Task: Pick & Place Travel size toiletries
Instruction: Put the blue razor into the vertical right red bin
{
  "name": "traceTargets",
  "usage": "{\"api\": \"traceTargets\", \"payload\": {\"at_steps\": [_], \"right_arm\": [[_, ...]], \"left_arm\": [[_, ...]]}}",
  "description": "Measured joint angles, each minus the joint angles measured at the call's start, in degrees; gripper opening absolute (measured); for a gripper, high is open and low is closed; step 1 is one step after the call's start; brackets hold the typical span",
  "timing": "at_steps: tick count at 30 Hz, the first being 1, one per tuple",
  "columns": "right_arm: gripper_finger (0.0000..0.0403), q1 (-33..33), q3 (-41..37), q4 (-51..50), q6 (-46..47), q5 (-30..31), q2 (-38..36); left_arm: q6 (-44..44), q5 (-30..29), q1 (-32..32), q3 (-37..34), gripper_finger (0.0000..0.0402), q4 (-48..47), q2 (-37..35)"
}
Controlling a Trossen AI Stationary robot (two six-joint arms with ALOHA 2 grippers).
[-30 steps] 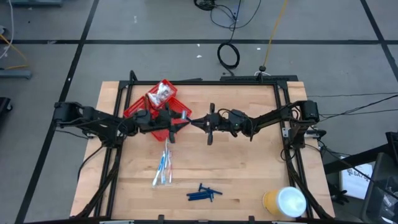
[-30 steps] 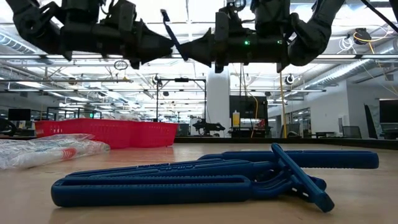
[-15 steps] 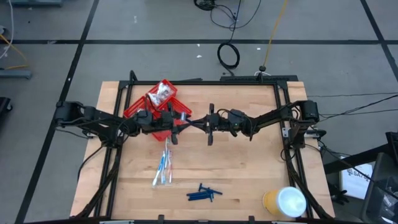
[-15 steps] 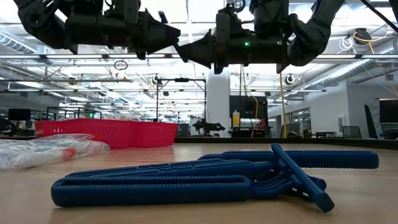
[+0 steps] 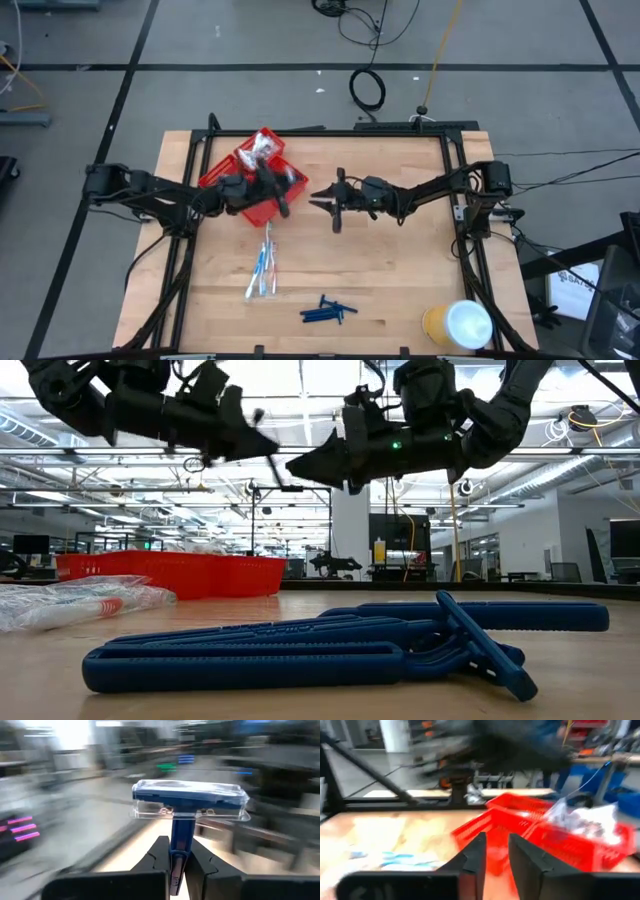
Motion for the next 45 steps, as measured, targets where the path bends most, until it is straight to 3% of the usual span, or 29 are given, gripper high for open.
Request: {"api": "traceTargets", "payload": {"at_steps": [3,6,11,15,20,27,31,40,45], "right_arm": [[0.0104,-0.5,0.0,-1.1,1.7,-0.2,0.0],[0.0128,-1.2,0.0,-1.7,2.5,0.3,0.0],[0.0150,-1.7,0.0,-1.5,2.7,0.1,0.0],[0.0154,-1.7,0.0,-1.0,2.7,0.2,0.0],[0.0150,-1.7,0.0,-1.1,2.7,0.2,-0.1],[0.0149,-1.7,0.0,-1.4,2.7,0.2,-0.1],[0.0151,-1.7,0.0,-1.6,2.7,0.2,-0.1],[0.0149,-1.7,0.0,-1.9,2.7,0.2,-0.1],[0.0152,-1.7,0.0,-1.9,2.7,0.2,-0.1]], "left_arm": [[-2.3,-8.6,0.2,0.2,0.0012,-7.5,-3.2],[-7.7,-13.2,2.1,-0.2,0.0017,-17.6,-5.3],[-21.7,-12.5,6.1,0.0,0.0012,-27.5,-5.6],[-28.6,-10.8,9.1,0.0,0.0029,-29.6,-3.2],[-30.4,-5.1,11.6,0.0,0.0044,-27.9,-0.1],[-30.4,-3.7,12.5,0.0,0.0054,-27.9,1.6],[-30.4,-2.5,12.5,0.0,0.0091,-27.9,1.6],[-30.3,-2.5,12.5,0.0,0.0226,-27.9,1.6],[-30.1,-2.5,12.5,0.0,0.0270,-27.4,1.6]]}}
